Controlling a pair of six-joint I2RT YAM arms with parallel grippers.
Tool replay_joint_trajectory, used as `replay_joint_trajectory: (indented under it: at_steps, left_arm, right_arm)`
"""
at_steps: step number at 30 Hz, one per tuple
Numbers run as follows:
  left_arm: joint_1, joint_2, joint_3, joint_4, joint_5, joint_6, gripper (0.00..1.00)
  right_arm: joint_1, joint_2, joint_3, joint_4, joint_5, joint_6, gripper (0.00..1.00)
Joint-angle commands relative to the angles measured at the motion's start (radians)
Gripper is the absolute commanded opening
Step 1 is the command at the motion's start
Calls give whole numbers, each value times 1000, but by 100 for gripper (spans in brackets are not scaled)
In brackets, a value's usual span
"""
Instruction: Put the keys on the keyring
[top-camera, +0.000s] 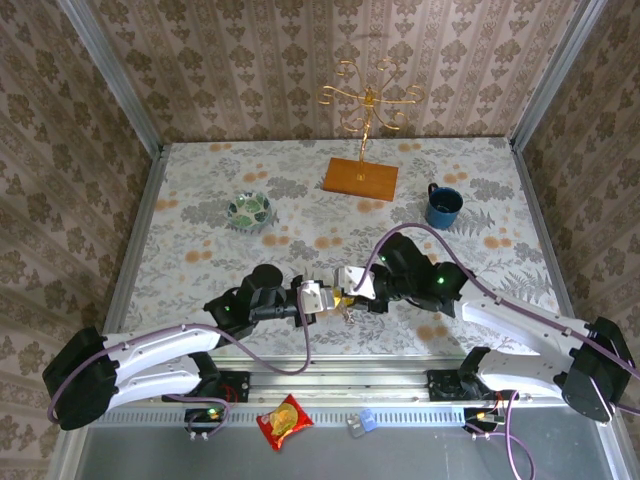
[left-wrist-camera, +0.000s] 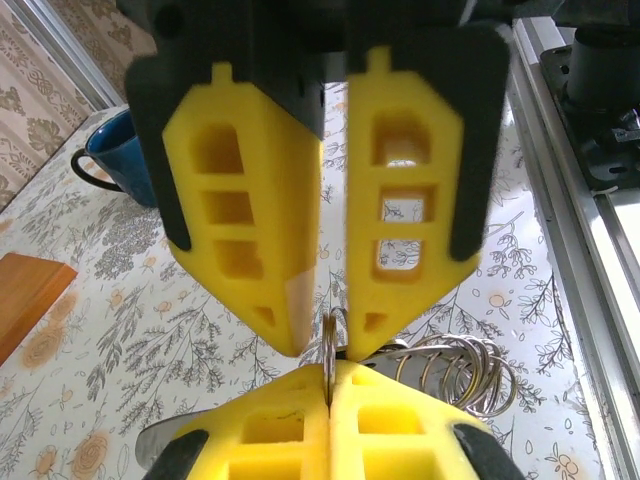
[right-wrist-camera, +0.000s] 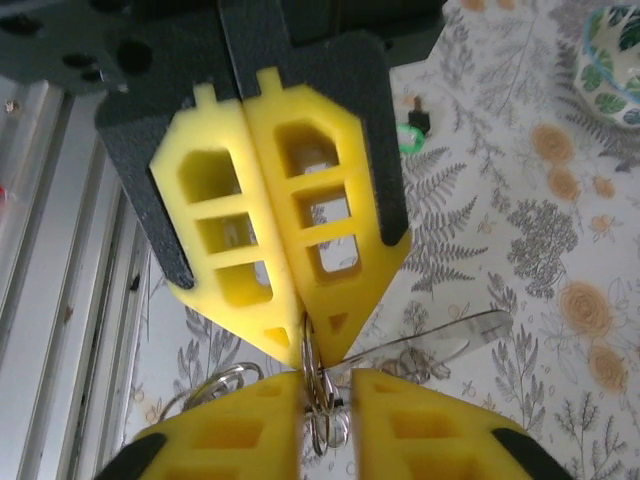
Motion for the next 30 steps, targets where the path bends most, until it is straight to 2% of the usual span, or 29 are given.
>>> replay_joint_trajectory:
  at_steps: [1, 8, 24, 27, 30]
  left_arm:
    - [-5, -22, -6, 52, 9, -14, 0]
    - [-5, -22, -54, 154, 15, -48, 0]
    - [-4, -17, -73, 227, 33, -77, 0]
    - [-4, -7, -77, 268, 49, -90, 0]
    - [-3, 1, -79, 290, 56, -93, 0]
  right_arm:
    - [-37, -65, -64, 108, -71, 74, 26]
    - [-52, -91, -113, 113, -86, 104, 26]
    - [-52, -21, -76, 129, -125, 107, 3]
    - [-52, 14, -57, 143, -142, 111, 3]
    - [-51, 51, -25, 126, -141, 105, 12]
